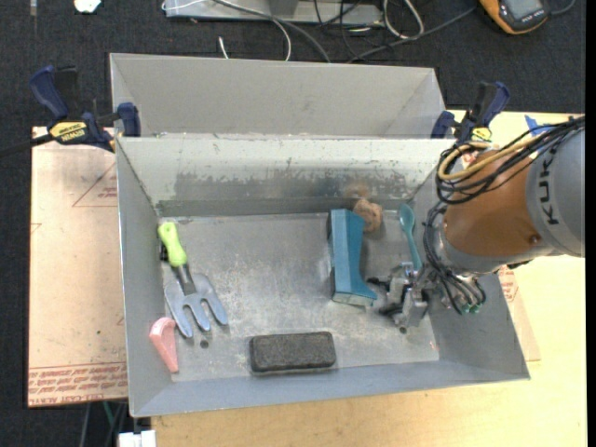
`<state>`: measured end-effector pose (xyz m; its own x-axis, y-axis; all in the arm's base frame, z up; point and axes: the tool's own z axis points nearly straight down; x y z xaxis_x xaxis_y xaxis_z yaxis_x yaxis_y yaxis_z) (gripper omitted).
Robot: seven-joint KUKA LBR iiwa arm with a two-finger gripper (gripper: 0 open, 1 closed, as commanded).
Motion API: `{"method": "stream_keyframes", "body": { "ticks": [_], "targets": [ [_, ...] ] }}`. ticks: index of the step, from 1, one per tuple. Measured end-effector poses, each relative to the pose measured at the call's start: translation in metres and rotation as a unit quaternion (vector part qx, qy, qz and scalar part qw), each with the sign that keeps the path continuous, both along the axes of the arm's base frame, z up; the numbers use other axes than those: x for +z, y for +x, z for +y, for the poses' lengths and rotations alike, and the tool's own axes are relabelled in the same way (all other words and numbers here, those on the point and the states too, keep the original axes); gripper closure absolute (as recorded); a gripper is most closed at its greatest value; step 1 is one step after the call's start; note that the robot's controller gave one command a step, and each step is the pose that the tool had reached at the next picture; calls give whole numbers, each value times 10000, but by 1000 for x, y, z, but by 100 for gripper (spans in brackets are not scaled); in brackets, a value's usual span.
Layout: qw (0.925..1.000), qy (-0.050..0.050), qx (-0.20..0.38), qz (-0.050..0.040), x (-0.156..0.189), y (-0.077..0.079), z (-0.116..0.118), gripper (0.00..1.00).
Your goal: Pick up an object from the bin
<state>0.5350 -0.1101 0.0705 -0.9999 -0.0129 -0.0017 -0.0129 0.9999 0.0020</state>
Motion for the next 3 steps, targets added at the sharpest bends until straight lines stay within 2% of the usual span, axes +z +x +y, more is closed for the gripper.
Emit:
{"method": "stream_keyframes", "body": {
  "ticks": [1, 2, 3],
  "targets": [
    [10000, 6, 69, 21, 57, 0, 1, 100],
    [10000, 10, 56, 31, 133, 4, 1, 100],
    [10000, 6, 51, 20, 170, 5, 2, 100]
  ]
}}
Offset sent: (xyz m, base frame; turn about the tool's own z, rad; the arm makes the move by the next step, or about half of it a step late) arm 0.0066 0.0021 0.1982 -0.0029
